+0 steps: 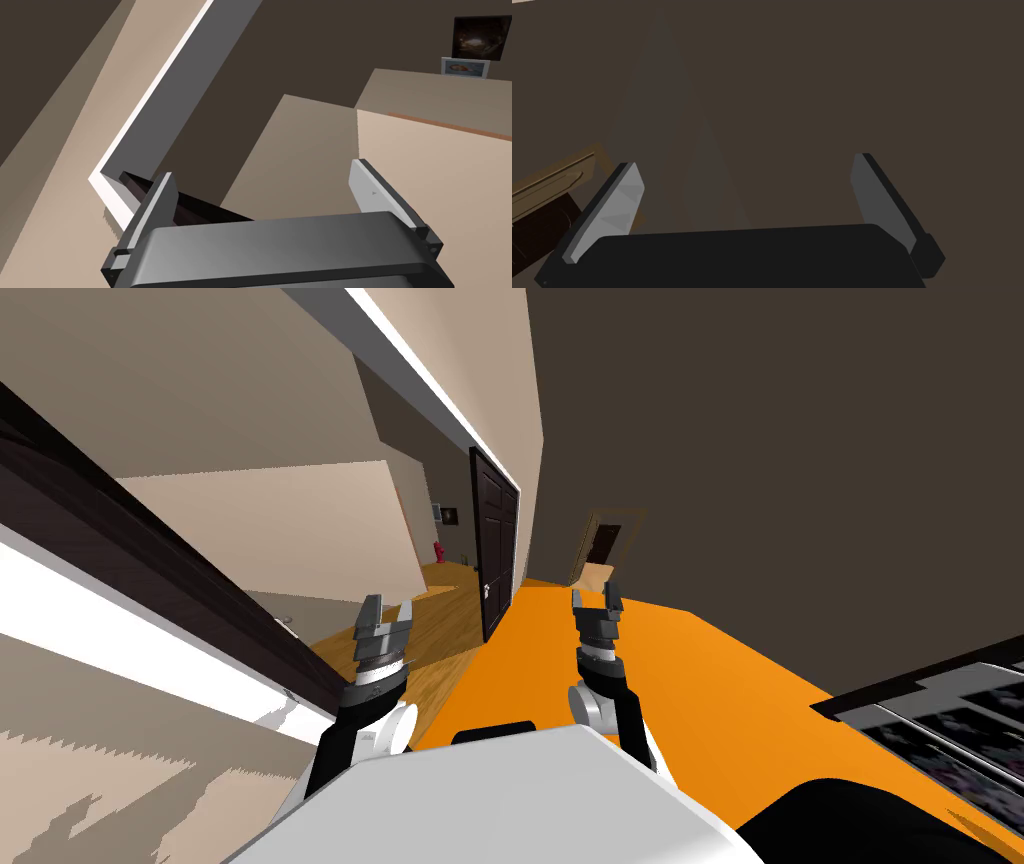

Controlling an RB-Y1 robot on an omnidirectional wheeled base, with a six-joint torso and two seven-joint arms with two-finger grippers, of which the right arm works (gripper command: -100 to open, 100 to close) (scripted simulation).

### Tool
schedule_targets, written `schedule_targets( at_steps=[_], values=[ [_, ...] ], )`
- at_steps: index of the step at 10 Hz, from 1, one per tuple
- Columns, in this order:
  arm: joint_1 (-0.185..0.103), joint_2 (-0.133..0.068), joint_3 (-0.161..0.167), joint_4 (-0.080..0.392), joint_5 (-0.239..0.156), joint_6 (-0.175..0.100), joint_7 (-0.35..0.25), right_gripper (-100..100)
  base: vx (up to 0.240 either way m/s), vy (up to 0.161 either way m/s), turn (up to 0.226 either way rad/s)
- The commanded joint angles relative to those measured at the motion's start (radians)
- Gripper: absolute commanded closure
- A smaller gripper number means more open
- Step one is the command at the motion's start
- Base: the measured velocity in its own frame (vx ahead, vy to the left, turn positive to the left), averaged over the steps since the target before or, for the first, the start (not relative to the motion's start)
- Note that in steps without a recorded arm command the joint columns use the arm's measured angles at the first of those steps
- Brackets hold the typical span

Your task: Push the door open

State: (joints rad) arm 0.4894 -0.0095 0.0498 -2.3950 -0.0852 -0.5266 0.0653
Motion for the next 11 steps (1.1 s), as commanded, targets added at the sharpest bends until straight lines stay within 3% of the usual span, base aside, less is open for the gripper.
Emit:
schedule_targets(
  at_steps=[1, 11],
  values=[
    [-0.012, -0.008, 0.002, 0.032, 0.002, -0.005, -0.003, -100, 0.059, -0.011, 0.121],
    [-0.106, -0.047, 0.017, 0.279, 0.015, -0.044, -0.024, -100, 0.093, -0.051, 0.122]
  ],
)
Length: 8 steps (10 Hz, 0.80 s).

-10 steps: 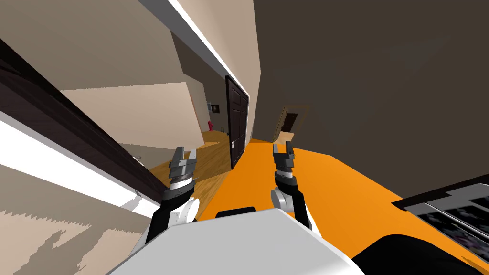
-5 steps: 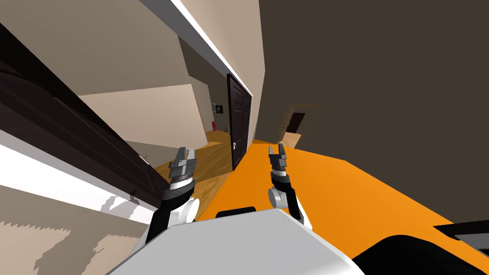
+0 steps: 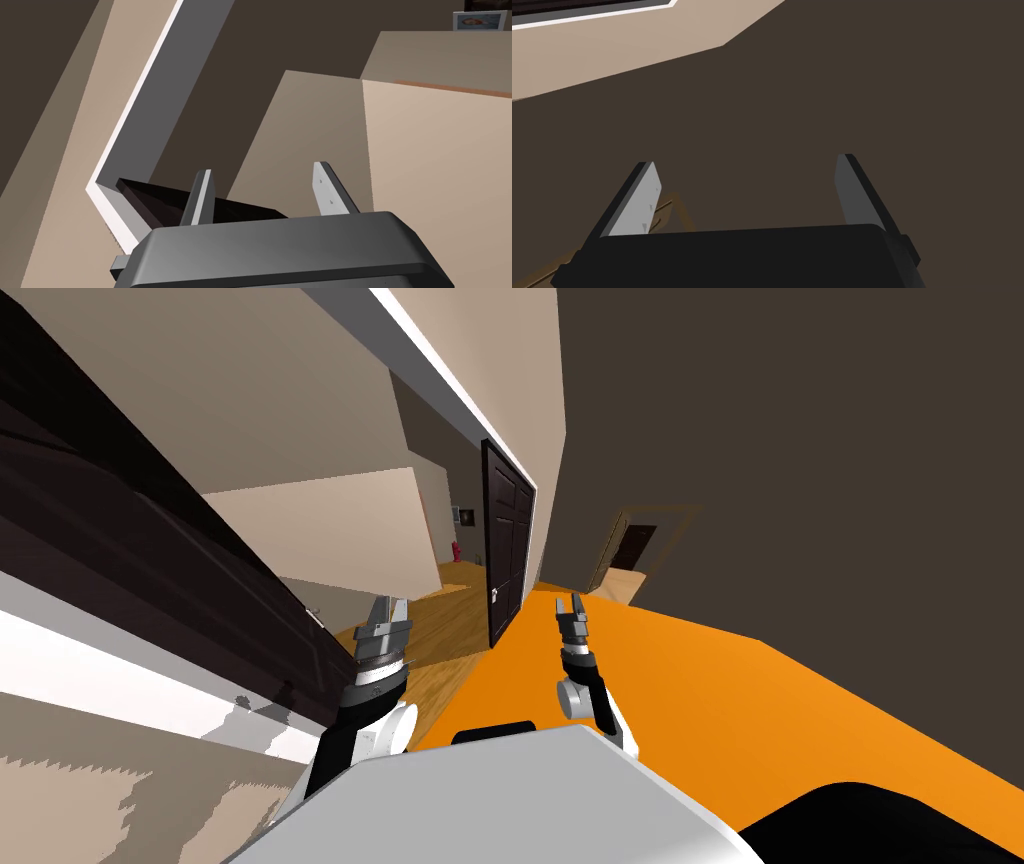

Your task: Push the door open

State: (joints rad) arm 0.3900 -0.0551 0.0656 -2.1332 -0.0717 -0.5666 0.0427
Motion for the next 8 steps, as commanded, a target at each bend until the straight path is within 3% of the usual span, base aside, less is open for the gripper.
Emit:
schedule_targets(
  at_steps=[1, 8],
  values=[
    [-0.015, -0.004, 0.003, 0.041, 0.002, -0.007, -0.003, -100, 0.079, -0.052, 0.120],
    [-0.089, -0.022, 0.014, 0.234, 0.013, -0.038, -0.020, -100, 0.084, -0.058, 0.132]
  ],
)
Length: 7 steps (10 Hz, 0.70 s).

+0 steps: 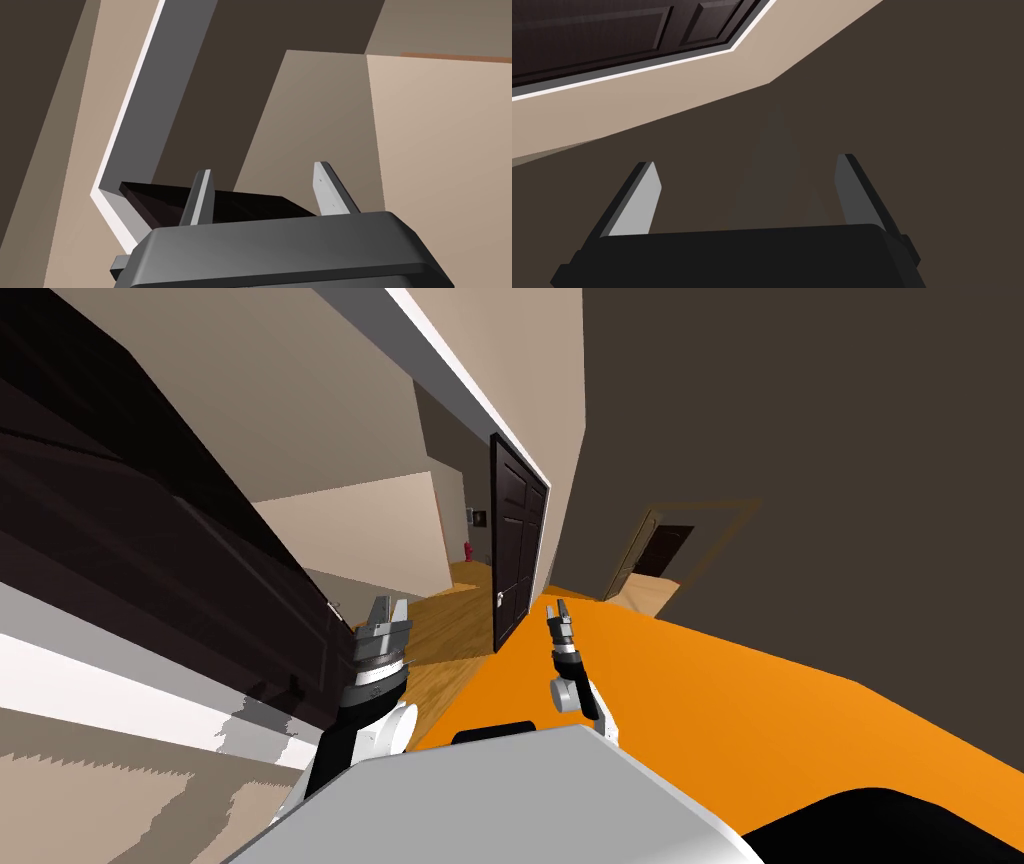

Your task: Push the door open

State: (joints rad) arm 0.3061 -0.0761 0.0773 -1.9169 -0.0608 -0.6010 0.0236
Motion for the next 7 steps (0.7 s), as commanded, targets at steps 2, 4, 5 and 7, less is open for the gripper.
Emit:
schedule_targets(
  at_steps=[2, 4, 5, 7],
  values=[
    [-0.027, -0.005, 0.006, 0.077, 0.005, -0.013, -0.006, -100, 0.092, -0.087, 0.152],
    [-0.051, -0.009, 0.010, 0.138, 0.008, -0.022, -0.011, -100, 0.084, -0.069, 0.140],
    [-0.062, -0.010, 0.012, 0.169, 0.010, -0.027, -0.014, -100, 0.065, -0.076, 0.162],
    [-0.086, -0.013, 0.016, 0.232, 0.013, -0.037, -0.019, -100, 0.076, -0.081, 0.153]
  ],
)
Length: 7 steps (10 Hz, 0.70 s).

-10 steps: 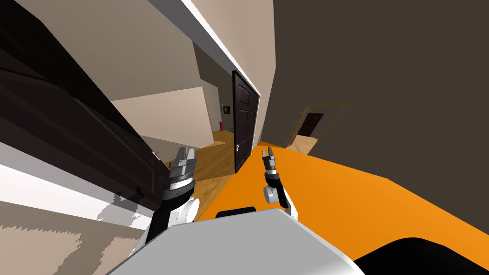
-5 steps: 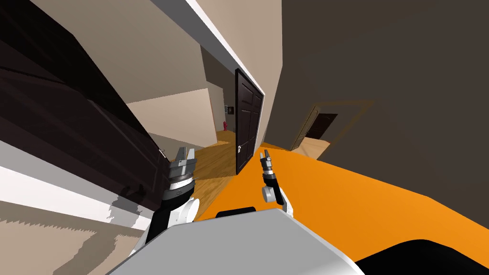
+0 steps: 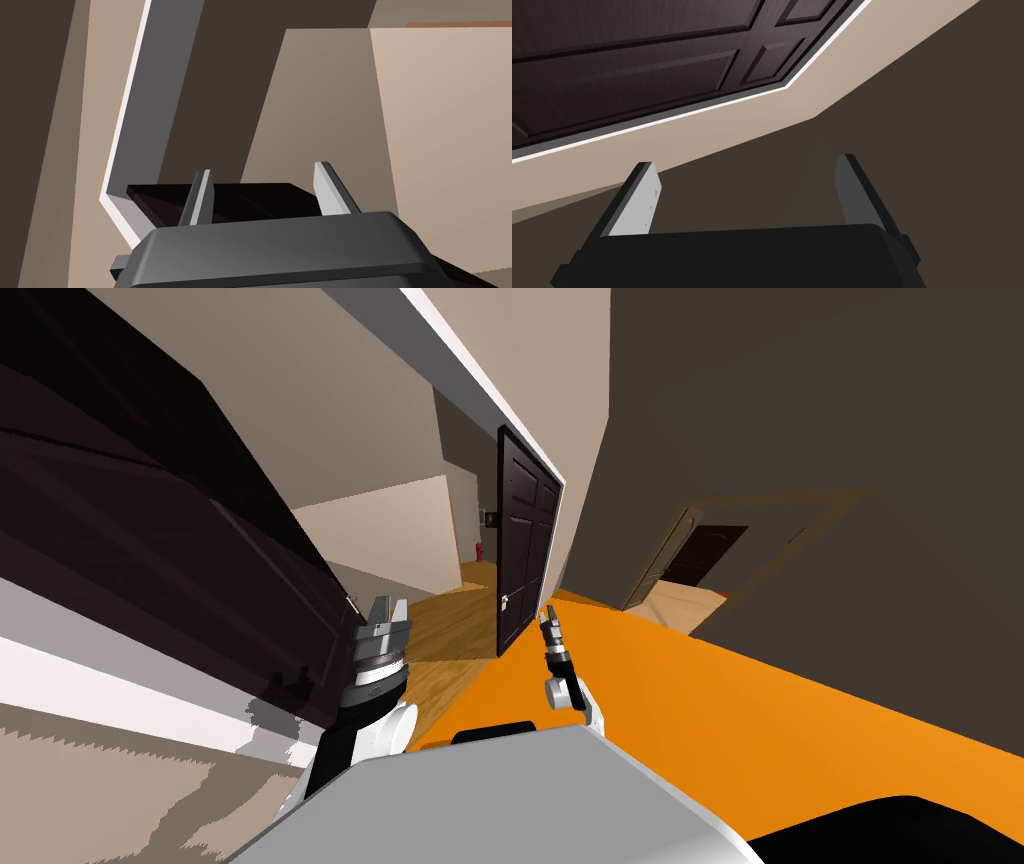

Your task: Push the door open

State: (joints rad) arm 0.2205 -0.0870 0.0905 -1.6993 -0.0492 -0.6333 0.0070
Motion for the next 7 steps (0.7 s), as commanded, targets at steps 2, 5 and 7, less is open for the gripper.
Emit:
schedule_targets(
  at_steps=[2, 5, 7],
  values=[
    [-0.025, -0.004, 0.006, 0.079, 0.005, -0.015, -0.008, -100, 0.079, -0.083, 0.157],
    [-0.062, -0.007, 0.012, 0.171, 0.010, -0.030, -0.017, -100, 0.067, -0.098, 0.152],
    [-0.087, -0.008, 0.016, 0.236, 0.013, -0.040, -0.022, -100, 0.063, -0.095, 0.167]
  ],
)
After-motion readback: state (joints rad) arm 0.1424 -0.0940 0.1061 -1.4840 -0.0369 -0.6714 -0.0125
